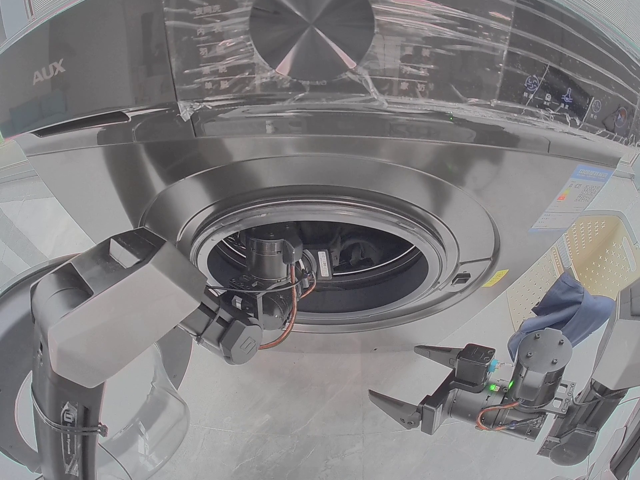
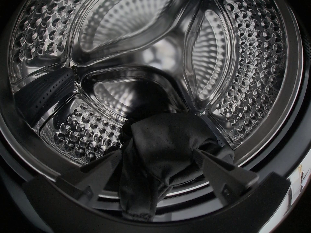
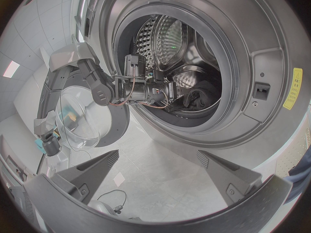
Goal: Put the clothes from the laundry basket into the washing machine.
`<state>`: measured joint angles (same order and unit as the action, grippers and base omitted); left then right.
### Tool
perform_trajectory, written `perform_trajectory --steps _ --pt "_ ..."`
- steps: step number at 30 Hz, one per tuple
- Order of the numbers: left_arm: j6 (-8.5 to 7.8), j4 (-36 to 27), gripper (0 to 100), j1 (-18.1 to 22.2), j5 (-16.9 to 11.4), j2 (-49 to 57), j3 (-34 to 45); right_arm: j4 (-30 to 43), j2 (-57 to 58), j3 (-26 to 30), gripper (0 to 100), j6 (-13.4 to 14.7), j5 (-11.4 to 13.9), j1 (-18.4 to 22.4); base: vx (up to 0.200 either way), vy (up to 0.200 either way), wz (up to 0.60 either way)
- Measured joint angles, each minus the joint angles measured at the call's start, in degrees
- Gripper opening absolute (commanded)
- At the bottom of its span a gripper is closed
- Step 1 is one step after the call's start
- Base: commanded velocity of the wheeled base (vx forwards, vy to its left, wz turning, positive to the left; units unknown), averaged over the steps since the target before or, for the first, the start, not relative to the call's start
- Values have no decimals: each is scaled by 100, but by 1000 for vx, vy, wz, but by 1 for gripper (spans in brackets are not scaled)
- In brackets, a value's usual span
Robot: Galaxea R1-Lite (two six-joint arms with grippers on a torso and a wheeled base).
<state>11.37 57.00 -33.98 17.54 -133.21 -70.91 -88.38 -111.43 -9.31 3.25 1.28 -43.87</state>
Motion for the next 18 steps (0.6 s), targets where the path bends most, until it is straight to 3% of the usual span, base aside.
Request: perform_trajectory --steps 18 --pt "-144 -111 100 -12 -169 -179 201 0 0 0 100 -2 2 -13 0 0 0"
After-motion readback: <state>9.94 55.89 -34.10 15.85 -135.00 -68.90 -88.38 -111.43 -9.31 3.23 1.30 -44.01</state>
